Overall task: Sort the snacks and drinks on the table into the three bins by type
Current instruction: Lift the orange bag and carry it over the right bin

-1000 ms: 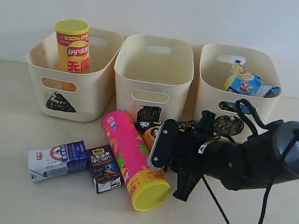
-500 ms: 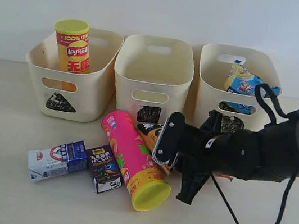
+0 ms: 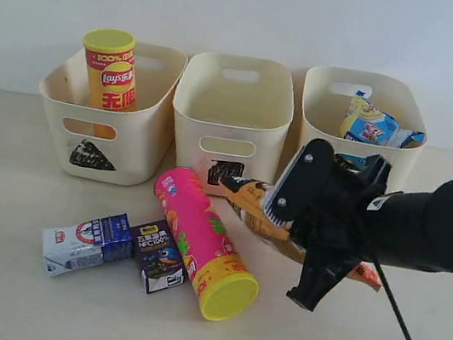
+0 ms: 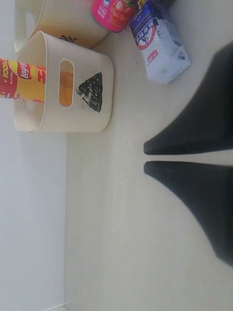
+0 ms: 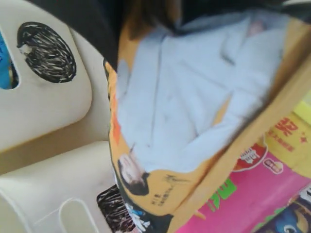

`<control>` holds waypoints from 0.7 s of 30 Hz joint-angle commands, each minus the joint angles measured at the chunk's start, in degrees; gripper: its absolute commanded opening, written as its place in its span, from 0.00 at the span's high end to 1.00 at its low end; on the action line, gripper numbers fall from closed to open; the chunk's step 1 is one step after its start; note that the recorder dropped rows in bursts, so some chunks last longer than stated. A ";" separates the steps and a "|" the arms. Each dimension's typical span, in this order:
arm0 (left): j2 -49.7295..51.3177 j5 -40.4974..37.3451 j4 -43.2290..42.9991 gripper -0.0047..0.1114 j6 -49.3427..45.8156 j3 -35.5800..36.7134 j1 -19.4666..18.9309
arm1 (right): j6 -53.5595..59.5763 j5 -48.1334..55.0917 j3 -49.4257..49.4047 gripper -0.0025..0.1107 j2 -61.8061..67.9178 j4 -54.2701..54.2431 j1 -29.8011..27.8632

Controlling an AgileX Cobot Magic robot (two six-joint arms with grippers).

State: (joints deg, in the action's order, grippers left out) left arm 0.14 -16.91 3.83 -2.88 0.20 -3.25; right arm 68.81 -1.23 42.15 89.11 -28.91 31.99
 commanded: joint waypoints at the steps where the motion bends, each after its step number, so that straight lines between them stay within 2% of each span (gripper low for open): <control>1: -0.14 0.55 0.15 0.93 0.24 -0.20 -0.18 | -0.02 2.67 -0.29 0.95 -5.82 -0.77 -0.01; 8: -0.14 0.55 0.15 0.93 0.24 -0.20 -0.18 | -2.37 6.31 -0.29 0.95 -13.27 -1.24 -0.12; 13: -0.14 0.55 0.15 0.93 0.24 -0.20 -0.18 | -3.18 4.90 -0.29 0.95 -19.29 -1.94 -0.12; 17: -0.14 0.55 0.15 0.93 0.24 -0.20 -0.18 | -7.78 -3.70 -0.29 0.95 -22.97 -3.55 -0.12; 21: -0.14 0.55 0.15 0.93 0.24 -0.20 -0.18 | -8.55 -14.35 -0.03 0.95 -23.96 -11.30 -0.12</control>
State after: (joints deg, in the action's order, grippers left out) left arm 0.14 -16.91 3.83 -2.88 0.20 -3.25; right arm 61.05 -7.30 41.78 66.12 -35.47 31.99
